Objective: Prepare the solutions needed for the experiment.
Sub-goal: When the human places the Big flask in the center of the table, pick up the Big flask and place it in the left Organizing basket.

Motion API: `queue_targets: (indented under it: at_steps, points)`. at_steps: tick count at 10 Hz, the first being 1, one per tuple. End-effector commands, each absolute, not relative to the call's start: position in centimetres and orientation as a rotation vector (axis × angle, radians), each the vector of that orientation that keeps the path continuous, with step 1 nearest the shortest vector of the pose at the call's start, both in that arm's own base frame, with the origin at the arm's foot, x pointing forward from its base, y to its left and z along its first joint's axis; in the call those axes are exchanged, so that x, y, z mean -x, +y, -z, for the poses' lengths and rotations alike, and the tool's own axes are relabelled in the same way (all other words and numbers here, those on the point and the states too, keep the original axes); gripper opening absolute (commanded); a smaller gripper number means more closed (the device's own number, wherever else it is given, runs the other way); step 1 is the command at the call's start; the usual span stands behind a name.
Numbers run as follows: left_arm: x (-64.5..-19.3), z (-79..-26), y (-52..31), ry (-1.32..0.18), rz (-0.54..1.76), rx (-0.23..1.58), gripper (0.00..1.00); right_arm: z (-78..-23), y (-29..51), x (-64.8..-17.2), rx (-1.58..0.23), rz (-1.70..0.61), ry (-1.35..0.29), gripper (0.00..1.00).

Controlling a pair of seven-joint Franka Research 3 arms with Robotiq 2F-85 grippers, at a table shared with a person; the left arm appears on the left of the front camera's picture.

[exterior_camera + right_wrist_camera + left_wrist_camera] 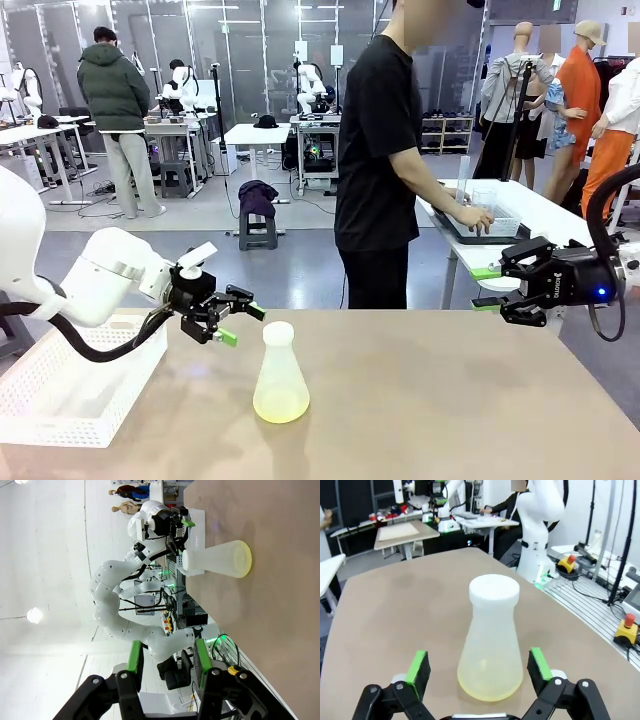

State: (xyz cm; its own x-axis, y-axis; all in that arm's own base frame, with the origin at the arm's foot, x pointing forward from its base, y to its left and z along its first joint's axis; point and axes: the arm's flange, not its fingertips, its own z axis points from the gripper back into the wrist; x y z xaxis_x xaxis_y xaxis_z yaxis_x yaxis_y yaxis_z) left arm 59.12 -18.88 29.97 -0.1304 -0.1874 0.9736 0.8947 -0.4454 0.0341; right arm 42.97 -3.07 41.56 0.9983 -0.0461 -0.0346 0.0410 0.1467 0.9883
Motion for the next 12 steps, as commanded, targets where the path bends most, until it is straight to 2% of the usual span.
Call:
queue_targets:
  at_steps: [1, 2, 3, 4, 6, 10, 12]
  points:
    - [-59.9, -29.7, -18.9, -0.917, 1.699, 1.390, 1.00, -41.6, -3.1, -42.9, -1.428, 0.060, -0.001, 0.52]
    - [-59.0, -31.4, -18.6, -0.849, 1.712, 1.417, 1.00, -41.6, -3.1, -42.9, -1.428, 0.060, -0.001, 0.52]
    - [-59.1, -29.6, -19.0, -0.866, 1.700, 1.341, 1.00, -41.6, -3.1, -42.9, -1.428, 0.060, -0.001, 0.52]
    - [-59.1, -29.6, -19.0, -0.866, 1.700, 1.341, 1.00, -41.6, -3.1, -42.9, -1.428, 0.060, -0.001, 0.52]
    - [-59.4, -29.1, -19.5, -0.842, 1.668, 1.420, 1.00, -41.6, -3.1, -42.9, -1.428, 0.060, -0.001, 0.52]
    - [-59.7, -27.3, -22.2, -0.775, 1.686, 1.406, 1.00, -41.6, -3.1, -42.9, -1.428, 0.060, -0.001, 0.52]
    - [-59.5, -27.0, -22.8, -0.800, 1.668, 1.453, 1.00, -41.6, -3.1, -42.9, -1.428, 0.060, -0.001, 0.52]
